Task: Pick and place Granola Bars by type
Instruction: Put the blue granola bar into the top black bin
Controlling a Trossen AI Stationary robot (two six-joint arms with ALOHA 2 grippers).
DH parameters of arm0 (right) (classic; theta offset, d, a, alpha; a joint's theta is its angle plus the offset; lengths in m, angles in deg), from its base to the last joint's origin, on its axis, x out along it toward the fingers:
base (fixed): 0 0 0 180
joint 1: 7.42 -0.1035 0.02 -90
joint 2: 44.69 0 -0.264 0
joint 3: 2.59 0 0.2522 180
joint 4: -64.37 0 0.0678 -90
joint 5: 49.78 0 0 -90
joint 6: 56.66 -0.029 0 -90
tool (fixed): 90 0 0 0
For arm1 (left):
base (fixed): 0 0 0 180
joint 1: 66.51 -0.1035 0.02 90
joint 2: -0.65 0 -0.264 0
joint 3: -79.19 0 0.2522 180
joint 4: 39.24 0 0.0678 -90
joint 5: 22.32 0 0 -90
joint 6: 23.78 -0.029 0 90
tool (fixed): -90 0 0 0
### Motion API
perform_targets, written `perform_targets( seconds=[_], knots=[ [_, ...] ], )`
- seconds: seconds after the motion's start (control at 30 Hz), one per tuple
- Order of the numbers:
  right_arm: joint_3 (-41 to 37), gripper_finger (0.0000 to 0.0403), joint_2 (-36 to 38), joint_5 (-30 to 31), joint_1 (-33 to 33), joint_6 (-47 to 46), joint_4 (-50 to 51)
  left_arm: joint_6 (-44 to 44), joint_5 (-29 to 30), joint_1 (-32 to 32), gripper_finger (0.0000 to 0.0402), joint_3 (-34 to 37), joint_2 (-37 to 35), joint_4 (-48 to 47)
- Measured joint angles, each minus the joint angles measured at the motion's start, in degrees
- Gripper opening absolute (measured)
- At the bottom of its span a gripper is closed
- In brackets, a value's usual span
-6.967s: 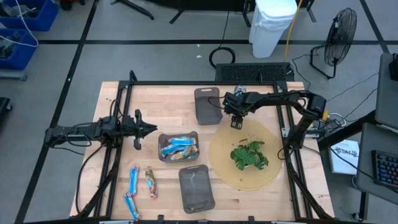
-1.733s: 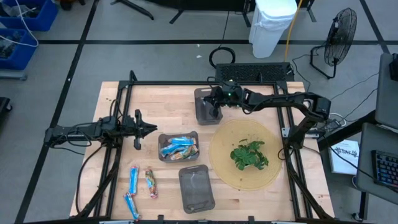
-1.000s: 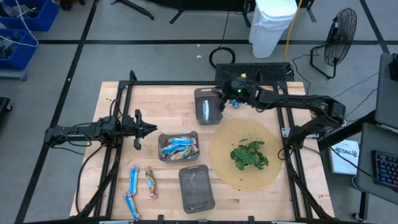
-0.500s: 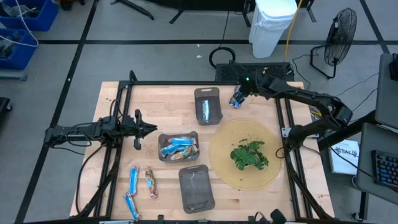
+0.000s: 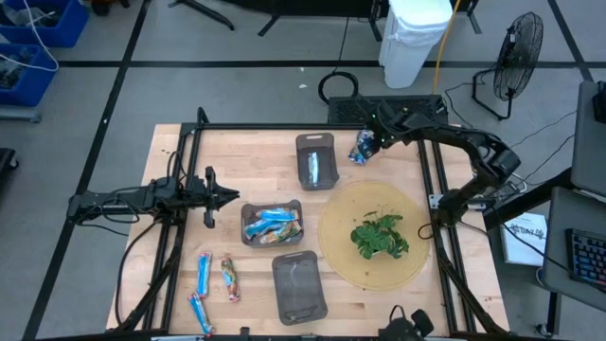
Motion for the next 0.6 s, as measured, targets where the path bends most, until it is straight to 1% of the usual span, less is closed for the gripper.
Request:
perform_targets(
  seconds=[0.13,0.23,0.33,0.5,0.6],
  knots=[
    [0.01,0.0229,-0.01,3.07,0.07,-0.22,-5.29,0.00,0.00,0.02,0.0047,0.00,0.00,0.00],
    [0.01,0.0249,-0.10,3.10,0.77,-0.87,-7.24,0.00,0.00,0.01,0.0047,0.00,-0.01,0.00],
    [0.03,0.0251,-0.92,3.09,1.96,-1.66,-7.50,0.00,0.00,0.02,0.0047,0.00,-0.02,0.00],
    [-0.05,0.0235,-1.77,2.93,4.57,-3.10,-7.22,0.00,0.01,0.02,0.0047,0.00,-0.01,0.00],
    [-0.12,0.0228,-2.94,1.26,5.54,-3.19,-7.39,0.00,0.00,0.01,0.0047,0.00,0.00,-0.01]
  ],
)
